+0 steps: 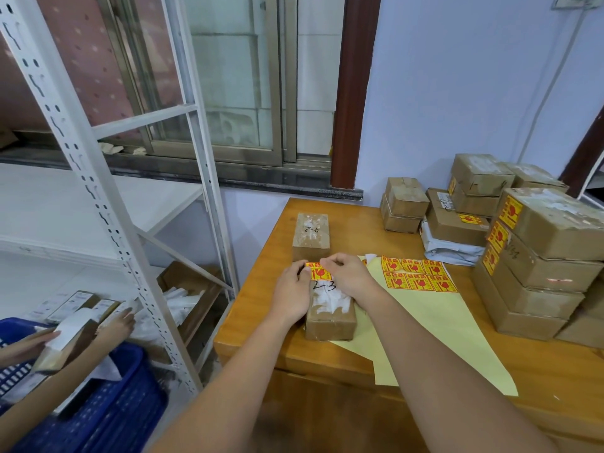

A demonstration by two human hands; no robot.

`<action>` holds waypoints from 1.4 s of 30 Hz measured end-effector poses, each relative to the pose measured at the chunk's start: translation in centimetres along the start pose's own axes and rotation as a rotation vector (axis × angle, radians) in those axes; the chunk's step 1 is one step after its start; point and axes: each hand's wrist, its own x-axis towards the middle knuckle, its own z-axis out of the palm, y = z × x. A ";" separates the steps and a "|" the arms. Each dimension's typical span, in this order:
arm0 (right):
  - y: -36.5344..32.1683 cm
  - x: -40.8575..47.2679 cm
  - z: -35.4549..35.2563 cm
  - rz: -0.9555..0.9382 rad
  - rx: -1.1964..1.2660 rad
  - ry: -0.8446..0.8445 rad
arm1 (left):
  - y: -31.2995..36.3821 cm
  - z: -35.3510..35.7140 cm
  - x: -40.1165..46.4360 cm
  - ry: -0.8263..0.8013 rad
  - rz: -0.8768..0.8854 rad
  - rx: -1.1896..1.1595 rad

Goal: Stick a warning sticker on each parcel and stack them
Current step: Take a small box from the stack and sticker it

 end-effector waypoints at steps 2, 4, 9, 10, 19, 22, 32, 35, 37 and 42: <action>0.1 0.0 -0.3 0.007 0.015 -0.044 | -0.1 0.0 0.0 0.000 -0.002 -0.007; 0.2 -0.1 -0.7 0.006 0.045 -0.087 | -0.1 0.0 0.0 0.002 -0.002 -0.007; 0.9 0.2 -1.6 -0.016 0.110 -0.177 | -0.1 0.0 0.1 -0.006 -0.011 -0.033; 1.0 0.2 -1.7 -0.003 0.143 -0.197 | -0.1 0.0 0.1 -0.009 -0.014 -0.034; 1.1 -0.1 -2.9 0.064 0.290 -0.330 | 0.0 -0.2 -0.2 -0.006 -0.015 -0.045; 1.4 -0.5 -2.7 0.058 0.327 -0.306 | 0.1 -0.2 -0.5 0.032 -0.014 -0.076; 2.1 -0.5 -2.6 0.016 0.320 -0.276 | 0.8 -0.6 0.1 0.025 -0.090 -0.157; 2.5 -0.3 -2.4 0.008 0.323 -0.273 | 0.9 -0.5 0.3 0.045 -0.110 -0.154; 2.5 -0.4 -2.4 -0.003 0.333 -0.269 | 1.2 -0.5 0.2 0.067 -0.125 -0.160; 2.4 -0.7 -2.4 -0.030 0.298 -0.275 | 2.9 -0.4 0.7 0.024 -0.249 -0.137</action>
